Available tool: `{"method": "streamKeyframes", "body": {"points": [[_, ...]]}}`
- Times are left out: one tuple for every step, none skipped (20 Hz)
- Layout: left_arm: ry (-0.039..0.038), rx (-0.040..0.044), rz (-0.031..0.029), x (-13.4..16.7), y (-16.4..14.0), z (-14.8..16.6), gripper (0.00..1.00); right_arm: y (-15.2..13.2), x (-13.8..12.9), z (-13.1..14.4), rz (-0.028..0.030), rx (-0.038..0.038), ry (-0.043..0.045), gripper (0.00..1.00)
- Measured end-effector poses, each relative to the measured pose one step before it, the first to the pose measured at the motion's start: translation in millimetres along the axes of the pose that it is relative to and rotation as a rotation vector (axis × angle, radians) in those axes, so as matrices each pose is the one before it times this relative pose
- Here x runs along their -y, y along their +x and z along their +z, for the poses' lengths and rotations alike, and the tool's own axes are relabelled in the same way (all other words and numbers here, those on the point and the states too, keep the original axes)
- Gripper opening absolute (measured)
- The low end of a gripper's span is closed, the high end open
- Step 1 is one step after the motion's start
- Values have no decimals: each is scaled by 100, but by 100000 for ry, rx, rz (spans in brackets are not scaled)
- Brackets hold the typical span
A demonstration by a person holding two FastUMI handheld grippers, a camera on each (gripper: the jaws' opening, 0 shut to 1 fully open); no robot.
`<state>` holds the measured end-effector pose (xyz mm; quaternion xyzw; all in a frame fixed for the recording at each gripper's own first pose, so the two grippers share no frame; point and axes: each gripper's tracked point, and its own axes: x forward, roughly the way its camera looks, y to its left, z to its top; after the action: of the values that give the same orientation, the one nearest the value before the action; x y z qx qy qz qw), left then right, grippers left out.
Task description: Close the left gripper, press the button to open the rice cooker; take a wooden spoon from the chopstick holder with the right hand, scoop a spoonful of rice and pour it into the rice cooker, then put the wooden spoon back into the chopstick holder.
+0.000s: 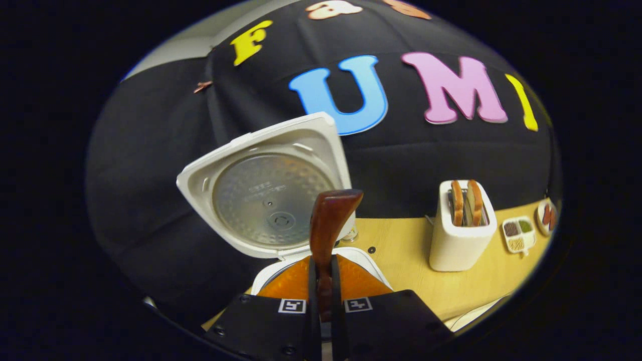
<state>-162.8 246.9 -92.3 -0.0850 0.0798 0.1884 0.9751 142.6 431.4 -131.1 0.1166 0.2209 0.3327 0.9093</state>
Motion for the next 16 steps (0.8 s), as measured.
{"method": "streamKeyframes", "body": {"points": [[164, -66, 185, -146, -91, -35, 99, 127, -863, -294, 1268, -900, -6875, 13], [140, 74, 203, -41, -111, 70, 99, -94, -1099, -95, 1684, -135, -6120, 13], [90, 7, 283, -30, -71, -4, 99, 125, -1023, -21, 1851, -99, -6180, 13], [-41, 69, 296, -11, -114, 47, 99, 118, -825, 2, 1655, 140, -6180, 13], [-243, -61, 411, -229, -344, -481, 99, 96, -740, 168, 1548, 195, -7125, 13], [-333, 163, 378, -77, -212, 84, 99, 24, -729, 178, 1743, 263, -7929, 13], [-369, 415, 111, 141, -206, 91, 99, -231, -751, 95, 1482, 637, -7504, 13], [-164, 142, -44, -85, -510, -6, 99, -178, -662, 273, 1333, 530, -6485, 13], [135, 46, 237, -34, -144, -186, 99, -163, -562, 257, 833, 450, -5009, 13], [77, -71, 275, -38, -68, -33, 99, -340, -405, 313, 568, 508, -3571, 13], [-269, 15, 146, 54, -128, -47, 99, -134, -187, 76, 320, 343, -2233, 13], [-321, 134, -100, 51, -208, 152, 99, -150, -33, 94, 283, 426, -1481, 13], [-75, 80, 77, -77, -179, -200, 99, 47, -59, 193, -104, 611, -1322, 13], [159, -32, 37, 83, -224, 150, 99, -19, -55, 171, -138, 398, -1202, 13], [148, 83, -15, 195, -86, 51, 99, -155, 61, 47, -510, -88, -344, 13], [156, 70, -96, -3, -120, 78, 99, -184, 121, 2, -446, -190, 698, 13]]}}
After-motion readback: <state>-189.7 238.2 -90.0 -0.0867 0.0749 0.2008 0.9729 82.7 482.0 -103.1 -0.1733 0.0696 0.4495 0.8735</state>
